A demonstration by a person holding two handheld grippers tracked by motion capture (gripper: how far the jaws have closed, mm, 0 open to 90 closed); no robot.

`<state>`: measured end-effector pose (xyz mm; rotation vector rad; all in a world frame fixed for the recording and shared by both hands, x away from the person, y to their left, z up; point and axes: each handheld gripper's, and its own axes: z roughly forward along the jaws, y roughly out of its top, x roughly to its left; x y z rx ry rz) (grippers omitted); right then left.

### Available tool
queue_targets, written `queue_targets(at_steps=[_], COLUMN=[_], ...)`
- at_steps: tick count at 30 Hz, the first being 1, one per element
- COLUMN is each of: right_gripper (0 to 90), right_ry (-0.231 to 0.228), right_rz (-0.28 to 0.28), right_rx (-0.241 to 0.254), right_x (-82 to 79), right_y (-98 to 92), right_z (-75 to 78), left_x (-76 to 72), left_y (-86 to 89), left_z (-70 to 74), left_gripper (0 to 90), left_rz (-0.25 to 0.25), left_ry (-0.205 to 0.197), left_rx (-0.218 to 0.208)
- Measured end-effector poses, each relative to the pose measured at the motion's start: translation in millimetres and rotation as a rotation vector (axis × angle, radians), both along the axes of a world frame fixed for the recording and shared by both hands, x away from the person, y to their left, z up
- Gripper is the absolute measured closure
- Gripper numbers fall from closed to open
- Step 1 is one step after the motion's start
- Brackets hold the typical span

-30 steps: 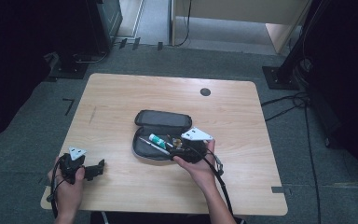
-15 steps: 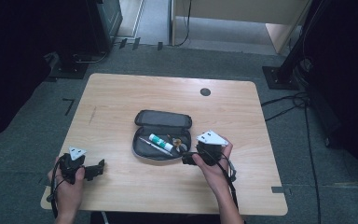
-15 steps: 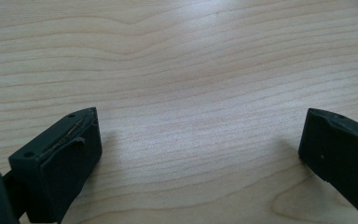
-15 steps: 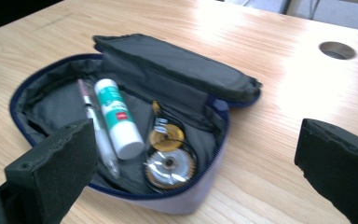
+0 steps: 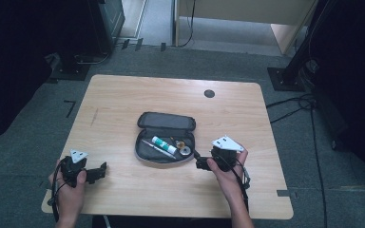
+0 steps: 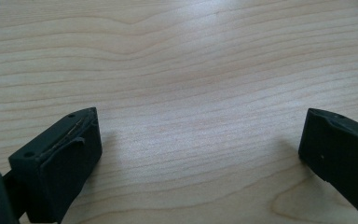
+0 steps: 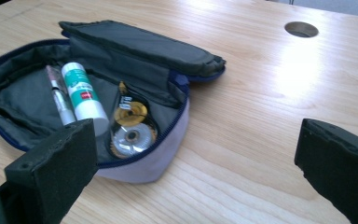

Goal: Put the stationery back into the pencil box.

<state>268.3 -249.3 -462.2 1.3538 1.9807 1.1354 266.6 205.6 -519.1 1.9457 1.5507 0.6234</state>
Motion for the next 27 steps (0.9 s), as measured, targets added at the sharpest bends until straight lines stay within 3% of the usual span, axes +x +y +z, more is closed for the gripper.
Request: queue_targets(at_steps=[27], right_gripper=[0.0], right_ry=[0.022], right_rz=[-0.101], right_rx=[-0.008], right_x=[-15.2], right_y=[-50.9], right_z=[-12.8], left_x=[0.0], left_y=[0.0], left_z=[0.0], left_gripper=[0.0], left_rz=[0.000], left_ry=[0.000], left_rx=[0.000])
